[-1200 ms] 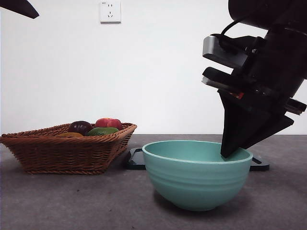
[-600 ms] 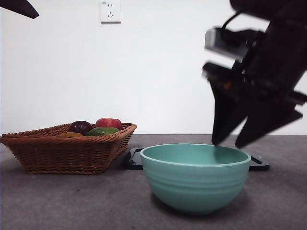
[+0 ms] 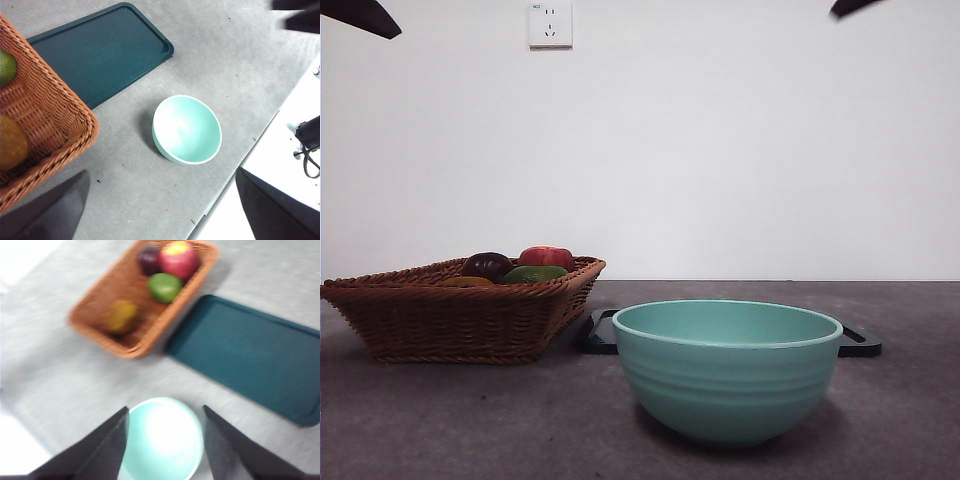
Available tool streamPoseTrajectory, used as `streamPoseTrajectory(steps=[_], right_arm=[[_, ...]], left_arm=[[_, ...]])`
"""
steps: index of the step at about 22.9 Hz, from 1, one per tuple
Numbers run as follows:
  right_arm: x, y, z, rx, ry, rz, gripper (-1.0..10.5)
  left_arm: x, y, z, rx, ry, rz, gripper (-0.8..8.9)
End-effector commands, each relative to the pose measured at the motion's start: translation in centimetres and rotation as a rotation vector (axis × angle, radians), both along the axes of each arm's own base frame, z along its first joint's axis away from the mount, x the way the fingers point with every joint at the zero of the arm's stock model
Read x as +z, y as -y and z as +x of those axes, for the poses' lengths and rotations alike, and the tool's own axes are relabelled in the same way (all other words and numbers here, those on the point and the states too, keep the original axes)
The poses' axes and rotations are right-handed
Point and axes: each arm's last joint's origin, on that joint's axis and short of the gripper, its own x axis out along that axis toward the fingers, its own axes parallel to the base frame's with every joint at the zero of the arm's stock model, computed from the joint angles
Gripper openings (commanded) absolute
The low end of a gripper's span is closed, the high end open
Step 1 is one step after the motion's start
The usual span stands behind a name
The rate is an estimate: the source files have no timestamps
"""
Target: Pick up the wifruite, put it on the bowl, pick up the plate, put it on desk
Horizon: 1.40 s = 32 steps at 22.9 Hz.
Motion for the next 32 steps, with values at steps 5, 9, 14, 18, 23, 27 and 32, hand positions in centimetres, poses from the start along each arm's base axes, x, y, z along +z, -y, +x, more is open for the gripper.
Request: streamPoseTrajectory(steps=[5, 9, 14, 18, 23, 27, 32], right_arm=[[-0.5, 1.2, -2.6, 0.16, -0.179, -0.026, 2.3], [-0.8, 1.4, -2.8, 0.167, -0.197, -0.058, 2.3], [-0.8, 1.3, -2.7, 0.168, -0.193, -0.056, 2.3], [-0.8, 1.3, -2.7, 0.168, -0.193, -0.056, 2.3], [-0.8, 1.3, -2.7, 0.172, -0.188, -0.059, 2.3], [-0.8, 1.3, -2.7, 0.177, -0.184, -0.062, 0.5], [-0.8, 1.3, -2.7, 0.192, -0.168, -0.073, 0.0]], left_arm=[[0.6, 0.1, 0.1, -0.01, 0.015, -0.006, 4.64], [0.6, 0.1, 0.1, -0.009, 0.014, -0.006, 4.64], [0.6, 0.1, 0.1, -0.009, 0.014, -0.006, 4.64], [0.6, 0.1, 0.1, -0.009, 0.014, -0.006, 4.64], [0.6, 0.1, 0.1, -0.009, 0.014, -0.006, 3.8], [0.6, 0.1, 0.1, -0.01, 0.015, -0.006, 0.52], [0.6, 0.1, 0.1, -0.009, 0.015, -0.006, 0.07]])
